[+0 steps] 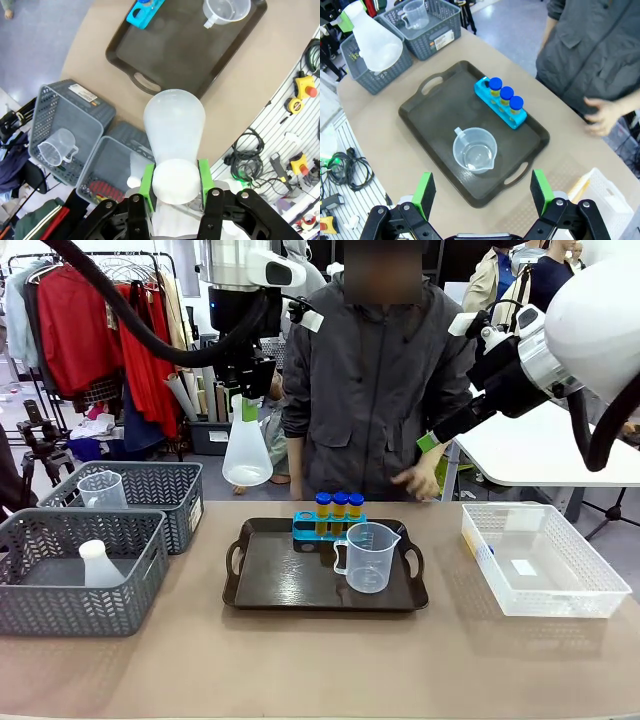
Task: Prepare the laboratory tools.
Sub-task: Pick up one Small flask and place it on the Handle tray.
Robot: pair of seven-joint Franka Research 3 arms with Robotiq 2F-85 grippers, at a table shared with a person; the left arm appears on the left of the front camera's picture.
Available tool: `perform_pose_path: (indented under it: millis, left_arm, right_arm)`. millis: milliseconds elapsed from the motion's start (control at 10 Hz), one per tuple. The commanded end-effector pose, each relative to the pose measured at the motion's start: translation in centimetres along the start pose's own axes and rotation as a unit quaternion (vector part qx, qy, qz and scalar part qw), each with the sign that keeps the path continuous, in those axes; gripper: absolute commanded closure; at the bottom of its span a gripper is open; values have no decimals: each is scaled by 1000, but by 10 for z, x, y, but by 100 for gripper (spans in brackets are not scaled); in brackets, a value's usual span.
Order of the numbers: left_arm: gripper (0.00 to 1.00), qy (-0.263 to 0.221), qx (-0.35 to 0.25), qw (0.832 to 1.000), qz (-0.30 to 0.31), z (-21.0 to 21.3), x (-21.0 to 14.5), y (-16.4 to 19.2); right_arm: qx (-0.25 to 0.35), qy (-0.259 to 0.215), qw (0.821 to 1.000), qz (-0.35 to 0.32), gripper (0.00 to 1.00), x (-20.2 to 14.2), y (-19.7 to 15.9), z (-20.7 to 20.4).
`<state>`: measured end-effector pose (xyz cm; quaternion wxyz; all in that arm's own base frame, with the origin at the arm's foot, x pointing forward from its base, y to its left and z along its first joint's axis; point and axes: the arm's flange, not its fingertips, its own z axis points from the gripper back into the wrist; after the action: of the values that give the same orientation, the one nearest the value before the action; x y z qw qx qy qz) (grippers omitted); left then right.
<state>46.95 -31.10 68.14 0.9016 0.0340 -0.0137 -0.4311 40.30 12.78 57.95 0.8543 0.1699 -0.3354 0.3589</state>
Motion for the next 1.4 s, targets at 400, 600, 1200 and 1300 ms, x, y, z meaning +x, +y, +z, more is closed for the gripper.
perform_pose_path:
  millis: [400,600,1200,1300]
  left_arm:
    - [100,-5,0,1000,1,3,-1,0]
    - [100,-5,0,1000,1,3,-1,0]
    - [100,37,0,995,-89,-45,50,-18]
    - [100,39,24,995,-85,-64,61,-20]
  right_arm:
    - [4,-4,1000,-3,0,1,0,0]
    - [4,-4,1000,-3,0,1,0,0]
    - [4,-4,1000,-3,0,1,0,0]
    - [4,-4,1000,-3,0,1,0,0]
